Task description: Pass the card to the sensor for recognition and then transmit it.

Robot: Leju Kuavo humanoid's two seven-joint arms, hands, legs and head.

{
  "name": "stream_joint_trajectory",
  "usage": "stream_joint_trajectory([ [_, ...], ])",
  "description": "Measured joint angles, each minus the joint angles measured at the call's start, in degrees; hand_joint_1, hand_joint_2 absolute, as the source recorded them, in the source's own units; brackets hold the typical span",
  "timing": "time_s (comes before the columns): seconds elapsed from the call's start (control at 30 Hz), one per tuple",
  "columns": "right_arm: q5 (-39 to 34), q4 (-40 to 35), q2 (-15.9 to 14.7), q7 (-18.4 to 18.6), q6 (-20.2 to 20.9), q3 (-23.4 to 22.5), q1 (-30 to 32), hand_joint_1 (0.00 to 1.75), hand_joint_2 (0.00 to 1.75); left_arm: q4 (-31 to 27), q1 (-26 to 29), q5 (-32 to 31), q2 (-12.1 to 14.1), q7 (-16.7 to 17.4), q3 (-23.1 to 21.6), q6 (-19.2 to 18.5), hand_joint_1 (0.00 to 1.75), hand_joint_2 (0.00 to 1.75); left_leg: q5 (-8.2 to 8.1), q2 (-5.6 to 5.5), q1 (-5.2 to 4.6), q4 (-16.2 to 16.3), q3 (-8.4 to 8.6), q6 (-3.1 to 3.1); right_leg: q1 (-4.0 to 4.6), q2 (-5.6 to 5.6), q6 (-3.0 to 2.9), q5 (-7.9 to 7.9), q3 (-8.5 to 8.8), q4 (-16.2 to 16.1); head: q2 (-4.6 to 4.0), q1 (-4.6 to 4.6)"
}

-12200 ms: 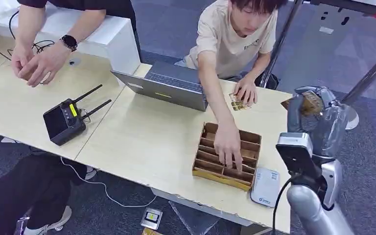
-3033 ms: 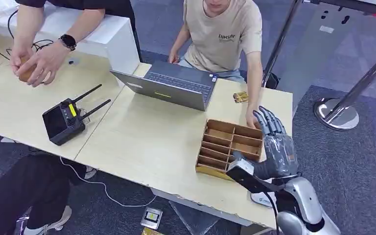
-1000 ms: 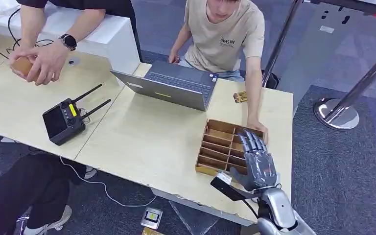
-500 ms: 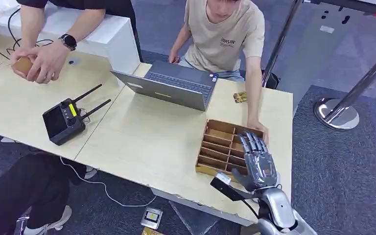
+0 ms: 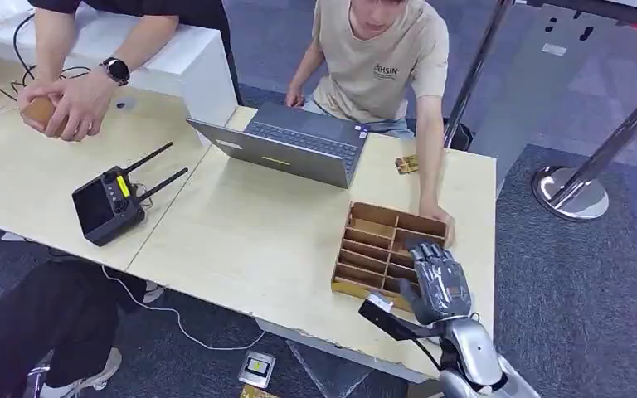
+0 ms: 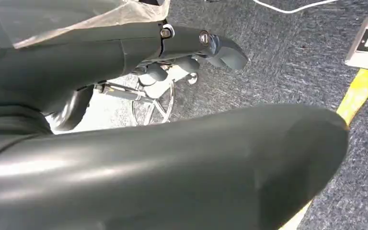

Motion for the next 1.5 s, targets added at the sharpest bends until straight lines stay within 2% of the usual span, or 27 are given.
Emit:
stream_joint_trajectory([
  [0.8, -0.42, 0.00, 0.00, -1.33, -0.24, 0.15, -0.39, 1.75, 1.75, 0.00, 0.00, 0.09, -0.02, 0.17, 0.00, 0.37, 0.00, 0.00, 0.00, 0.00, 0.00, 0.00, 0.00, 0.00, 0.00, 0.00, 0.00, 0.00, 0.00, 0.00, 0.00, 0.02],
  [1.17, -1.03, 0.05, 0.07, -2.91, -4.81, 0.00, -1.74, 1.75, 1.75, 0.00, 0.00, -0.63, -0.07, 0.17, 0.00, -0.13, 0.00, 0.00, 0.00, 0.00, 0.00, 0.00, -0.01, 0.00, 0.00, 0.00, 0.00, 0.00, -0.01, 0.00, 0.00, 0.02],
  [1.27, -0.94, -1.34, 0.00, -3.41, -6.49, -0.28, -2.76, 1.75, 1.75, 0.00, 0.00, -0.83, -0.09, 0.17, -0.02, -0.17, 0.00, 0.00, 0.00, 0.01, 0.00, 0.00, 0.00, 0.00, 0.00, 0.00, 0.00, 0.00, -0.01, 0.00, 0.00, 0.02],
  [1.5, -4.31, -6.43, -0.04, -4.31, -6.97, -2.23, -5.08, 1.75, 1.75, 0.00, 0.01, -1.09, -0.11, -0.15, -0.02, -0.35, 0.00, 0.00, 0.00, 0.01, 0.00, 0.00, 0.00, 0.00, 0.00, 0.00, 0.00, 0.00, 0.00, 0.00, 0.00, 0.02],
])
